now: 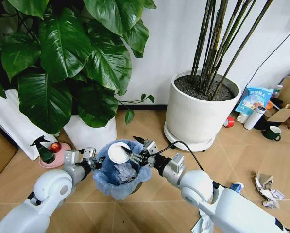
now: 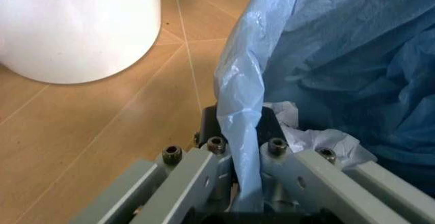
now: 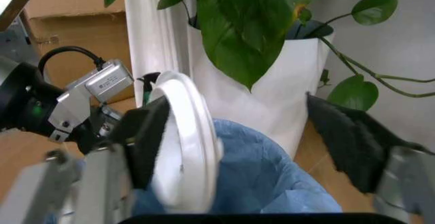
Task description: Pick up the trash bin and place the garbage on the floor into it.
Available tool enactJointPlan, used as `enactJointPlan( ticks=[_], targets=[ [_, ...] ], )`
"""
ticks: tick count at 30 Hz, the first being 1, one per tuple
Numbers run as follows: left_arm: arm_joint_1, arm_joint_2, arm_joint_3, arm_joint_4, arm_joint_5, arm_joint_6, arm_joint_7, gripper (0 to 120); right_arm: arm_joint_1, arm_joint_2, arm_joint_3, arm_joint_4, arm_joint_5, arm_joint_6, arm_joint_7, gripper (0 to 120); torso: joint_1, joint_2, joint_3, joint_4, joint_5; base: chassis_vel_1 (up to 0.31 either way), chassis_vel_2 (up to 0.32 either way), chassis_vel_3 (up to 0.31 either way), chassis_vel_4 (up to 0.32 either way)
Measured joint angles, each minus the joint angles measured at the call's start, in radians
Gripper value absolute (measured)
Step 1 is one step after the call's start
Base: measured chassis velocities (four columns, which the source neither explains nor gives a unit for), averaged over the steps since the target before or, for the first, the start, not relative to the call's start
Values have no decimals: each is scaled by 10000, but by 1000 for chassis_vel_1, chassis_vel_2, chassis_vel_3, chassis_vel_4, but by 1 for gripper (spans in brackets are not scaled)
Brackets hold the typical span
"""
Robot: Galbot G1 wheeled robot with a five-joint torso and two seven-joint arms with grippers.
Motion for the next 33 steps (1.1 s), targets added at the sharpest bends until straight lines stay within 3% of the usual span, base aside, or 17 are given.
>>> enactJointPlan(
  ticks=[6,24,33],
  targets=[
    [10,-12,-27,-13,-6,-5,0,0,67,20,1,-34,8,-11,35,98,0,0,0,0,0,0,0,0,0],
    [-5,32,-37,60,-2,-15,45,0,644,-156,-310,444,802,-292,294,100,0,0,0,0,0,0,0,0,0],
    [65,34,-82,23,-20,-19,98,0,814,-93,-267,832,3394,-1428,1366,100,0,0,0,1,0,0,0,0,0]
  ],
)
